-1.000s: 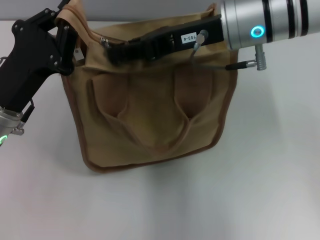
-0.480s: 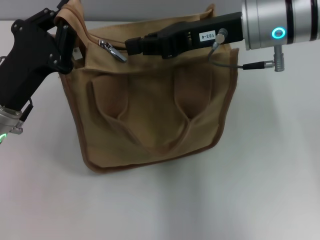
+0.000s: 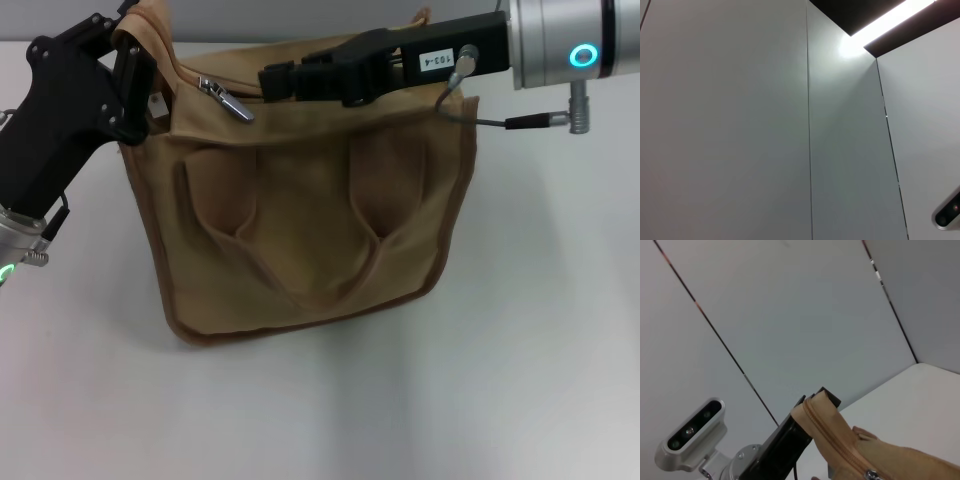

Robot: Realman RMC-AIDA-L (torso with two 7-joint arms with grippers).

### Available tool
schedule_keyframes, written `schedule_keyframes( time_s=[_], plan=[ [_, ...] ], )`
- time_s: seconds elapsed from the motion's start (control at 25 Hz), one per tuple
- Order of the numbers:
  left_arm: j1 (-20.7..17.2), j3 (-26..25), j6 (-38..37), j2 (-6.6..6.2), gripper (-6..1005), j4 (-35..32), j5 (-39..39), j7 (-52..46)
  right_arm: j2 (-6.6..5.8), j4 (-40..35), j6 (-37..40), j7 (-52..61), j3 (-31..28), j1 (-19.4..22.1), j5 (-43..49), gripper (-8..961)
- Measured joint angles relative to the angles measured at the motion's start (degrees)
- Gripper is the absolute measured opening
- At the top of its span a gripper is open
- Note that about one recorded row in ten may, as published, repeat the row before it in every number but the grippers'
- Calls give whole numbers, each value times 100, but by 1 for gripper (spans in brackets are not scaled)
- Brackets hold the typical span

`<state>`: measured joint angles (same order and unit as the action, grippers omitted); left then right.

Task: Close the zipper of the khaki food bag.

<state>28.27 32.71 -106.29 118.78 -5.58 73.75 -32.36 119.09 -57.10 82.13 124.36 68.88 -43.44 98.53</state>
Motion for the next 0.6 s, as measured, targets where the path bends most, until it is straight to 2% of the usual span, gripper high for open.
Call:
schedule_keyframes(
  time_s=[0.12, 0.2, 0.44, 0.6],
  plan=[
    [2, 16, -23, 2, 26, 10, 10, -2, 8, 135, -28, -123, 11, -95, 3, 24],
    [3, 21, -38, 3, 26, 22, 12, -10, 11, 239, -69, -169, 30, -175, 5, 216],
    [14, 25, -87, 14, 27, 31, 26, -75, 15, 557, -372, -253, 331, -434, 16, 328],
    [48, 25, -105, 14, 27, 26, 30, -158, 18, 638, -506, -266, 465, -526, 17, 323]
  ],
)
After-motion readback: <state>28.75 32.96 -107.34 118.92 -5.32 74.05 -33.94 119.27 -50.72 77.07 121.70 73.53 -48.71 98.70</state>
